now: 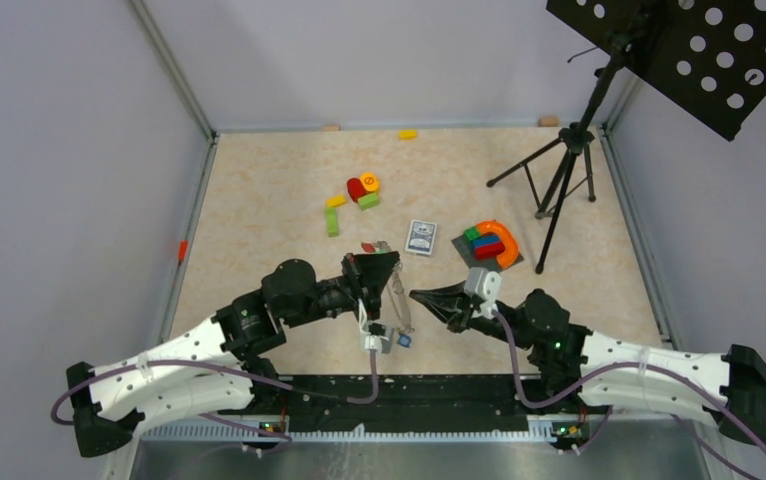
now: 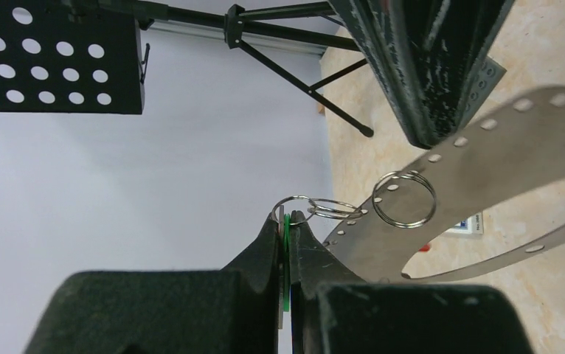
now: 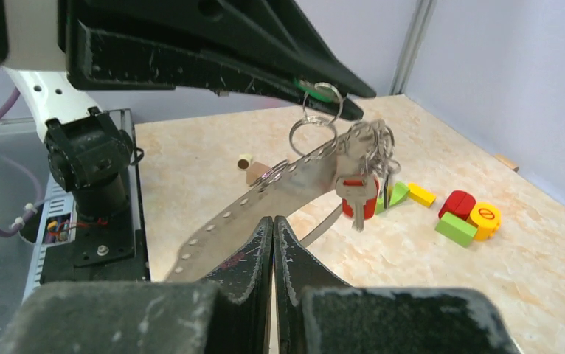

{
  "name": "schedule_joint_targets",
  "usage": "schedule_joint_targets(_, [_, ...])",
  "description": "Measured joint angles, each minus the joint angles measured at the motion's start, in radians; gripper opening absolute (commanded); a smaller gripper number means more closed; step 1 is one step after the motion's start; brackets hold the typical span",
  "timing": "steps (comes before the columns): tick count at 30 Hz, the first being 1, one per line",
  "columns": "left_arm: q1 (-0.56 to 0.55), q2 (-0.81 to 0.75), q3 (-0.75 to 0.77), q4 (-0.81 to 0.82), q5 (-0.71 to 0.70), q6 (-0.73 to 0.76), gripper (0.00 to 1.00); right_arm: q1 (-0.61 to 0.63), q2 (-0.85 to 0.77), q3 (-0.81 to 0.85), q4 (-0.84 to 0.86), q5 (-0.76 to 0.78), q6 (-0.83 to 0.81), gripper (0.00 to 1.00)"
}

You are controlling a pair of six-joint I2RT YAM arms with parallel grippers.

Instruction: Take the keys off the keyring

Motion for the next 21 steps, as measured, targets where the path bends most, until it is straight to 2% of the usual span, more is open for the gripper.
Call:
schedule_joint_targets(11, [0.0,0.0,0.006,0.008,0.013,0.0,0.0,0.0,0.017,-0.005,0.002,0.001,-0.002,0.0])
schedule_joint_targets(21, [0.0,-0.003,0.006,0.004,0.032,0.0,0.0,0.0,0.054,0.009,-0.004,-0.087,-0.003,0.18])
